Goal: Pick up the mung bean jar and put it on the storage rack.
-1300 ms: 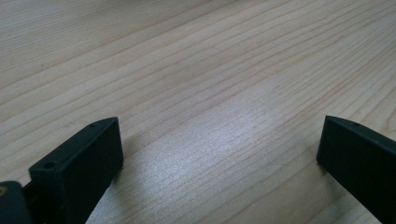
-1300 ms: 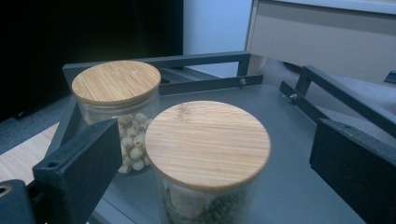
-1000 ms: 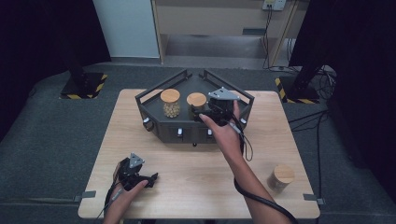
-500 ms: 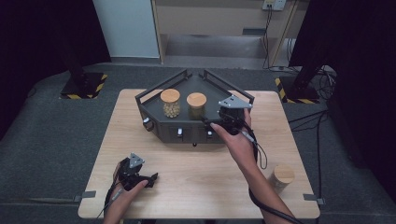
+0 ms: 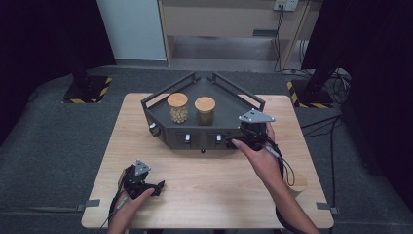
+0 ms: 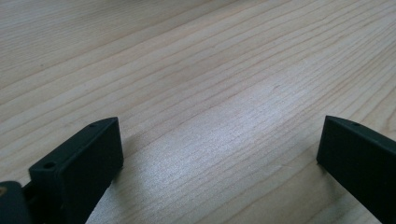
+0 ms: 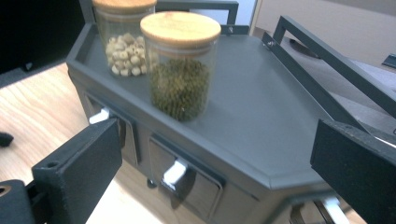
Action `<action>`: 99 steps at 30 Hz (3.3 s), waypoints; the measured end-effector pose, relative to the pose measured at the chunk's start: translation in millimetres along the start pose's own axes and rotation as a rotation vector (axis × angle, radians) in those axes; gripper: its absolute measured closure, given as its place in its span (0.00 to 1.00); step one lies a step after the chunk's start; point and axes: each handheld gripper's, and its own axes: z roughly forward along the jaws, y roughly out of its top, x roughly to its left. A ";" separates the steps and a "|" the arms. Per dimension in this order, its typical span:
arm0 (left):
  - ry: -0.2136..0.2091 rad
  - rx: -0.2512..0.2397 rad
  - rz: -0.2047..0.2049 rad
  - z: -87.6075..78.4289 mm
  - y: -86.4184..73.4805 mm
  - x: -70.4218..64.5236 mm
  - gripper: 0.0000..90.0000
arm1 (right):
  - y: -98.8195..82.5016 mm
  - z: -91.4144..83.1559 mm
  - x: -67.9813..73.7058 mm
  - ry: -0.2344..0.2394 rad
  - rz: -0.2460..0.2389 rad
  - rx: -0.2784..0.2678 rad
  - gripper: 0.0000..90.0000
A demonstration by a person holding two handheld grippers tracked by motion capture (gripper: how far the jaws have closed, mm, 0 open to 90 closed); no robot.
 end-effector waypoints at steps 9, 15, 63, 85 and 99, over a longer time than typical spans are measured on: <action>-0.001 0.000 0.000 0.4 0.4 0.3 0.00 | -2.3 -15.9 -5.9 0.001 0.015 0.019 0.03; -0.001 0.000 0.001 0.3 0.3 0.1 0.00 | -4.4 -24.4 -10.3 0.002 0.013 0.031 0.03; 0.003 0.000 -0.001 0.1 0.2 -0.9 0.00 | -48.8 -80.7 -46.8 0.013 0.076 0.073 0.03; 0.004 0.000 -0.003 0.1 0.1 -1.3 0.00 | -72.6 -105.5 -62.4 -0.006 0.115 0.086 0.02; 0.005 -0.001 -0.004 0.1 0.0 -1.5 0.00 | -91.0 -118.5 -66.8 -0.024 0.128 0.097 0.02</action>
